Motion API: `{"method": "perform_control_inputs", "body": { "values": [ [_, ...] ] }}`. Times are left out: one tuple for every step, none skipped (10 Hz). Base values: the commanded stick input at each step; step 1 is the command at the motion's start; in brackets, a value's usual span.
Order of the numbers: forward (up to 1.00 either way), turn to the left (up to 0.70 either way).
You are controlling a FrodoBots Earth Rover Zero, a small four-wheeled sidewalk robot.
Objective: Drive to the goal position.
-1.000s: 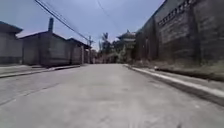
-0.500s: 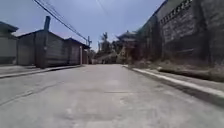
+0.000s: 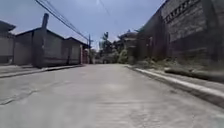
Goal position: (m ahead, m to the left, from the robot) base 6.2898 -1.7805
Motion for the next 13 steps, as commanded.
{"method": "perform_control_inputs", "body": {
  "values": [
    [1.0,0.03],
    [1.0,0.03],
    [1.0,0.03],
    [1.0,0.03],
    [1.0,-0.01],
    [1.0,-0.2],
    [1.0,-0.33],
    [1.0,0.0],
    [1.0,0.03],
    [1.0,0.03],
    [1.0,0.03],
    [1.0,0.03],
    [1.0,0.03]
  ]
}}
